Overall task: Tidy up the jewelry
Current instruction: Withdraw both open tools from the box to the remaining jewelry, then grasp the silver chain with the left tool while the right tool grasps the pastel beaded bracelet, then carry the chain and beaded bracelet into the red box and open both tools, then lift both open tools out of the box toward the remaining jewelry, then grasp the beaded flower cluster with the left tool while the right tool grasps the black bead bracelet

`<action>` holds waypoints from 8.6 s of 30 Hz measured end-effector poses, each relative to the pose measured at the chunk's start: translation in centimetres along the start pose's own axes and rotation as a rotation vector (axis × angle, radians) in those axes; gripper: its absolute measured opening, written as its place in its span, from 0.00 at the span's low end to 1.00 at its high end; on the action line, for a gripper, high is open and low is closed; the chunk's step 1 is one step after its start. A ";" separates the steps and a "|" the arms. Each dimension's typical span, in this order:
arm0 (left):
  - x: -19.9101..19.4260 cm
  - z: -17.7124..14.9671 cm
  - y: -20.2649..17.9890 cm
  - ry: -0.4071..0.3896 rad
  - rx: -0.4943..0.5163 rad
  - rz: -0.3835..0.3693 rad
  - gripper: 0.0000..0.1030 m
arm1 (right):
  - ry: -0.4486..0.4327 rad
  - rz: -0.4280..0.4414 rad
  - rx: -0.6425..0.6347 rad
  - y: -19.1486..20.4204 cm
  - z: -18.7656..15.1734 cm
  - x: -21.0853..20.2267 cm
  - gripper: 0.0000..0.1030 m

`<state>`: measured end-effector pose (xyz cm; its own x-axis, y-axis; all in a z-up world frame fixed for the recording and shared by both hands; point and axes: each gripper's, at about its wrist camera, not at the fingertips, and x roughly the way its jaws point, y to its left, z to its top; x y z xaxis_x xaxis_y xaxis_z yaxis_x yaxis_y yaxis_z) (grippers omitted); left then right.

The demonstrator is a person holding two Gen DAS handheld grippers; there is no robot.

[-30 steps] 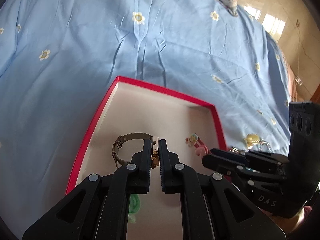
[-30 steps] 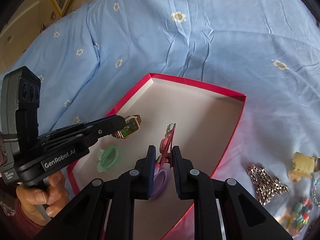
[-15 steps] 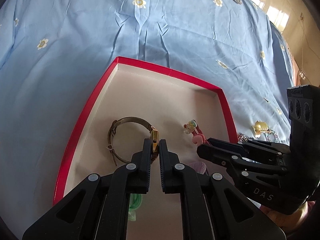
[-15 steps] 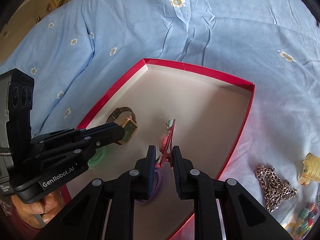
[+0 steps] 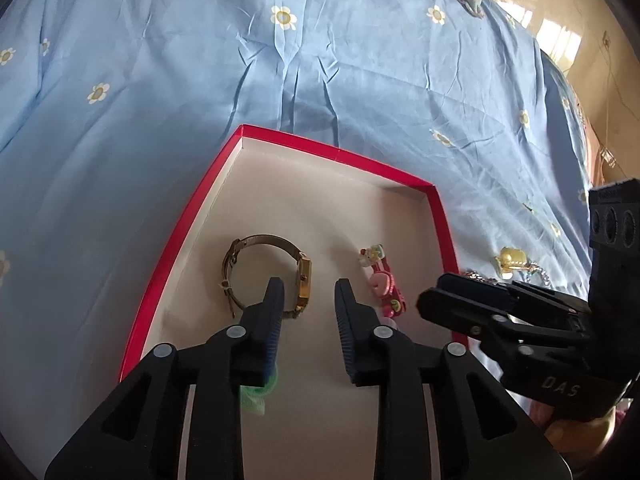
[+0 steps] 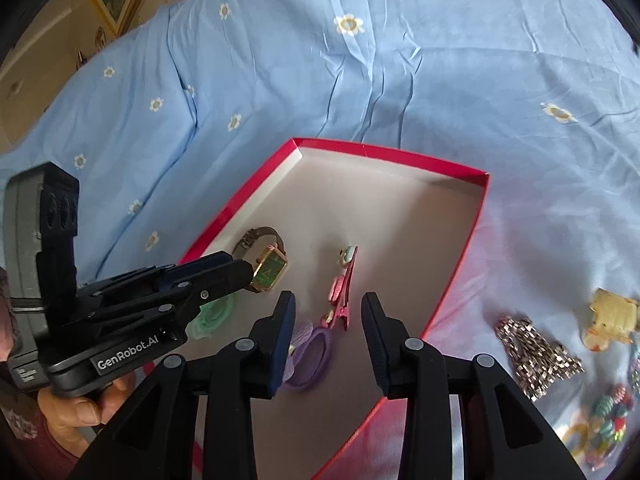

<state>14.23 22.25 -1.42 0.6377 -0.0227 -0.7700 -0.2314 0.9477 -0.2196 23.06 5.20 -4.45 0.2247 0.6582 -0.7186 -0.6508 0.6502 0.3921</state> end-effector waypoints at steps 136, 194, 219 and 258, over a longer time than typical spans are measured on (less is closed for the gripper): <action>-9.8 2.8 -13.1 -0.165 0.267 -0.238 0.04 | -0.244 -0.117 0.062 -4.5 -2.6 -15.7 0.07; -1.7 -4.0 3.6 0.059 -0.012 0.058 0.06 | 0.064 0.047 0.007 2.7 -3.7 1.5 0.13; -4.8 -4.6 -1.7 0.027 0.020 0.006 0.43 | -0.078 0.025 0.095 -0.8 -4.6 -7.2 0.40; -1.3 -4.8 -18.7 0.109 0.287 -0.172 0.52 | -0.197 -0.335 0.336 -16.0 -12.8 -20.9 0.47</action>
<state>14.21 2.99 0.87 0.5639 -0.2092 -0.7989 0.0985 0.9775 -0.1865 19.53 -23.81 -3.03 0.5343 0.4303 -0.7275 -0.2581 0.9027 0.3444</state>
